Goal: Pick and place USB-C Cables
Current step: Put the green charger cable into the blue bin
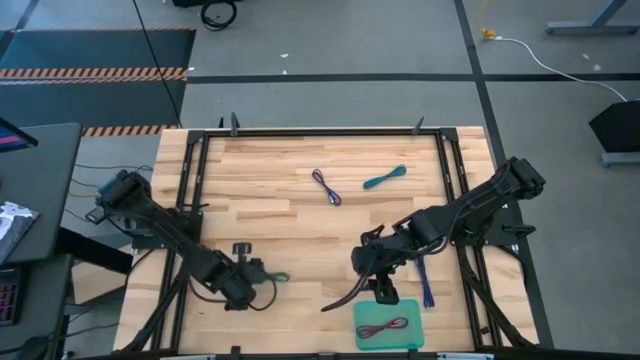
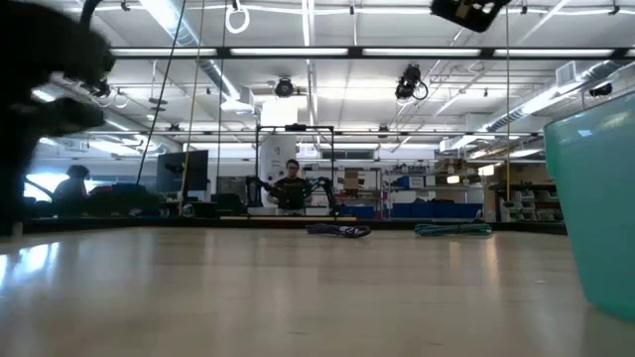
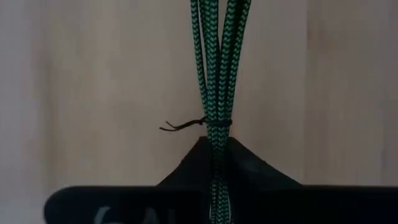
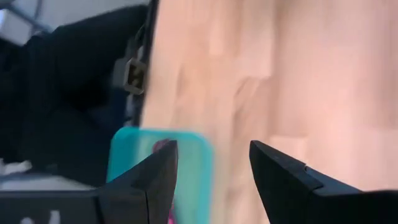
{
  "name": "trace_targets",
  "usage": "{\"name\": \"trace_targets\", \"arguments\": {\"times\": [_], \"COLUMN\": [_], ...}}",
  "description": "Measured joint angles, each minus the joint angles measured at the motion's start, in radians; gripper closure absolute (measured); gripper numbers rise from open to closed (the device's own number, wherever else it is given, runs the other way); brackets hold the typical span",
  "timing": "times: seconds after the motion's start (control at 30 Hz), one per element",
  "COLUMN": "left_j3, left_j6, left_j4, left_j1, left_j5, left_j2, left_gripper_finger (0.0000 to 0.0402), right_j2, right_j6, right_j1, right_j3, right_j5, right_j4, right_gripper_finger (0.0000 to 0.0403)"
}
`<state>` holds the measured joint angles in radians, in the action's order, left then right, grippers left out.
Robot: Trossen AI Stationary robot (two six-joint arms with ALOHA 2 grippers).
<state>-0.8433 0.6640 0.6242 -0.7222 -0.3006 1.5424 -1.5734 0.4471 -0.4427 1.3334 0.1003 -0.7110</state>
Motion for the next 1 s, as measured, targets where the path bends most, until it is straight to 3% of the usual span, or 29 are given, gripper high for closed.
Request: {"name": "trace_targets", "arguments": {"times": [0.17, 0.37, 0.5, 0.6, 0.77, 1.0], "left_j3": [0.002, 0.0, 0.0, 0.0, -0.002, -0.001], "left_j6": [-0.028, -0.252, -0.472, -0.588, -0.625, -0.638], "left_j4": [-0.133, -0.467, -0.744, -0.897, -0.947, -0.988], "left_j1": [0.037, 0.075, 0.093, 0.095, 0.125, 0.157], "left_j5": [-0.233, -0.452, -0.466, -0.465, -0.421, -0.36], "left_j2": [-0.12, -0.248, -0.267, -0.267, -0.265, -0.266], "left_gripper_finger": [0.0374, 0.0374, 0.0374, 0.0374, 0.0374, 0.0374], "right_j2": [0.04, 0.081, 0.09, 0.089, 0.088, 0.087], "right_j6": [-0.094, -0.25, -0.383, -0.475, -0.565, -0.555], "right_j1": [-0.001, -0.021, -0.037, -0.04, -0.027, 0.031], "right_j3": [0.0, 0.0, 0.0, 0.0, 0.0, 0.0], "right_j5": [-0.178, -0.394, -0.529, -0.564, -0.559, -0.462], "right_j4": [0.038, 0.219, 0.392, 0.537, 0.703, 0.749], "right_gripper_finger": [0.0196, 0.0196, 0.0196, 0.0196, 0.0196, 0.0196]}}
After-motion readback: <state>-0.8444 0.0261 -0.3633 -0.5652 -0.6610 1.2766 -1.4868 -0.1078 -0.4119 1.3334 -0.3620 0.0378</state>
